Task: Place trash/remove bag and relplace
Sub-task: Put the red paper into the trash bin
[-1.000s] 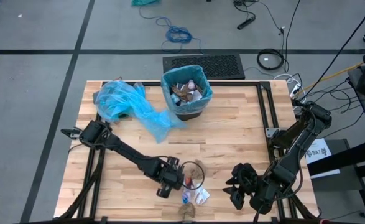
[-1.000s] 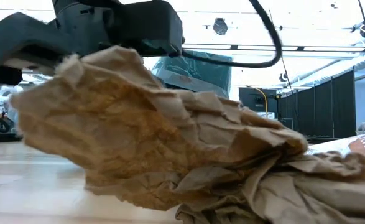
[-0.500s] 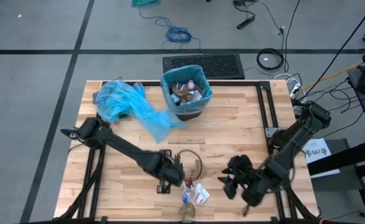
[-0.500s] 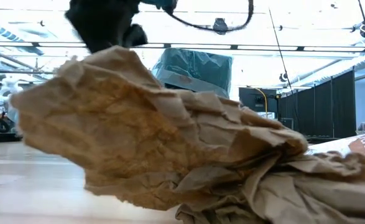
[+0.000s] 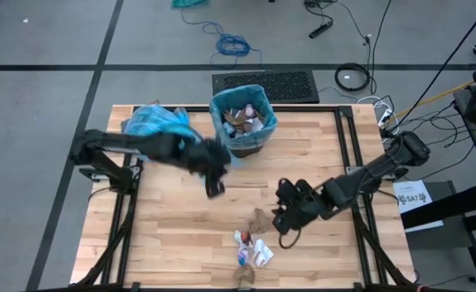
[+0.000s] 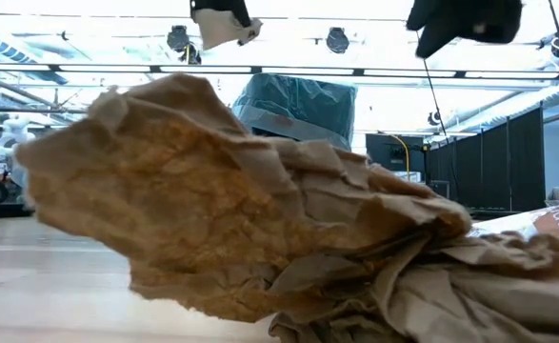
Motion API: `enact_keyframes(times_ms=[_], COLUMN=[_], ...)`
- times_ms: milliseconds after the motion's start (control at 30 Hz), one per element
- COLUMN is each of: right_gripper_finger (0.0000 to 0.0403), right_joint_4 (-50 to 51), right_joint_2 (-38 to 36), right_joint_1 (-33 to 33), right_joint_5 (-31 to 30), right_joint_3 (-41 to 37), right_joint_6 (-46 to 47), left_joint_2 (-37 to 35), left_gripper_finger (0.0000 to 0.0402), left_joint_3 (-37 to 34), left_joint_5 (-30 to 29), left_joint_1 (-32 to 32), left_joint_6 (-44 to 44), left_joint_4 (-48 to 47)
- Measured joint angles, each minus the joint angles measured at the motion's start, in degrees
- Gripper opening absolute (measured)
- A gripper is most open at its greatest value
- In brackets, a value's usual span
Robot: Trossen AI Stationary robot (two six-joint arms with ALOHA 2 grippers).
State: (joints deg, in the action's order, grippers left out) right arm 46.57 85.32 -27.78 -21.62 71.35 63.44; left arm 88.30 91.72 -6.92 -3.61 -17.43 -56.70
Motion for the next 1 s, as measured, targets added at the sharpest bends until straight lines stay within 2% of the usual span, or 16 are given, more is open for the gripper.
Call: enact_keyframes(times_ms=[200,367,500,700,833,1000], right_gripper_finger=[0.0157,0.0157,0.0157,0.0157,0.0157,0.0157], right_joint_4=[0.8,0.6,-0.3,-3.0,-4.3,-5.7], right_joint_2=[0.0,0.0,0.0,0.0,0.0,0.0], right_joint_1=[6.7,13.7,18.6,22.7,23.3,23.3], right_joint_5=[3.2,7.7,8.6,8.6,8.5,8.3], right_joint_3=[0.0,0.0,0.0,0.0,0.0,0.0], right_joint_6=[-3.5,-8.4,-10.6,-10.4,-10.1,-10.0], left_joint_2=[-4.0,-4.0,-2.7,-1.3,-1.1,-0.6], left_gripper_finger=[0.0000,0.0000,0.0001,0.0038,0.0076,0.0124], left_joint_3=[0.1,0.1,0.0,0.0,0.0,0.0], left_joint_5=[2.4,7.2,8.0,8.0,8.0,6.0], left_joint_1=[11.8,20.4,25.5,29.7,30.3,30.2], left_joint_6=[8.3,16.7,21.0,24.6,31.4,33.4], left_joint_4=[6.6,10.9,15.8,24.7,27.5,27.7])
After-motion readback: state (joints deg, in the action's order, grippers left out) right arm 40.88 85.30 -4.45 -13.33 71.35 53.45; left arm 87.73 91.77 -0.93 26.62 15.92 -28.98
